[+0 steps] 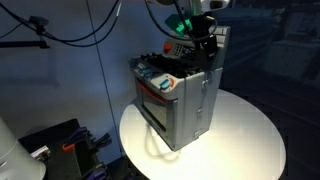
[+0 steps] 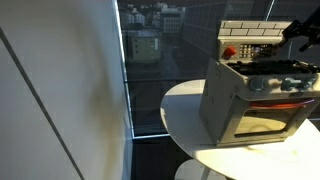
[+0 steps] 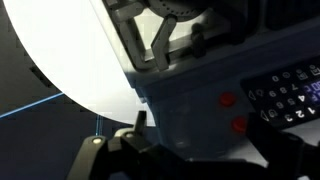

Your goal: Press the right top button on the stove

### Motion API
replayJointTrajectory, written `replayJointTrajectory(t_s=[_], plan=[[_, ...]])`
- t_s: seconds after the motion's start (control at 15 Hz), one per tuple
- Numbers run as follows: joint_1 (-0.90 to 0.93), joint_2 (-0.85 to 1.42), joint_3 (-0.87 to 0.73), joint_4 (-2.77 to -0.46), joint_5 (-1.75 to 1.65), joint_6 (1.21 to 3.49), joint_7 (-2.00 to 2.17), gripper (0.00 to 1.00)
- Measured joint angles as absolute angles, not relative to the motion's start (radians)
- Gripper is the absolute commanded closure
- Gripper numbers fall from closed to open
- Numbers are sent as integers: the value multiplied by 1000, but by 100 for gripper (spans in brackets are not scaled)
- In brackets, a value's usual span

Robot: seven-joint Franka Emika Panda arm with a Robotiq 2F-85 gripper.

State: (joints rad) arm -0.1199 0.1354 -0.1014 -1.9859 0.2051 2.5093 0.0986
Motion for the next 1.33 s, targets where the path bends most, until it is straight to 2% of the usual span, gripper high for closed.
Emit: replayJointTrajectory(t_s=[1.33], plan=[[-127,171,-101,-1928,212,2436,96,0]])
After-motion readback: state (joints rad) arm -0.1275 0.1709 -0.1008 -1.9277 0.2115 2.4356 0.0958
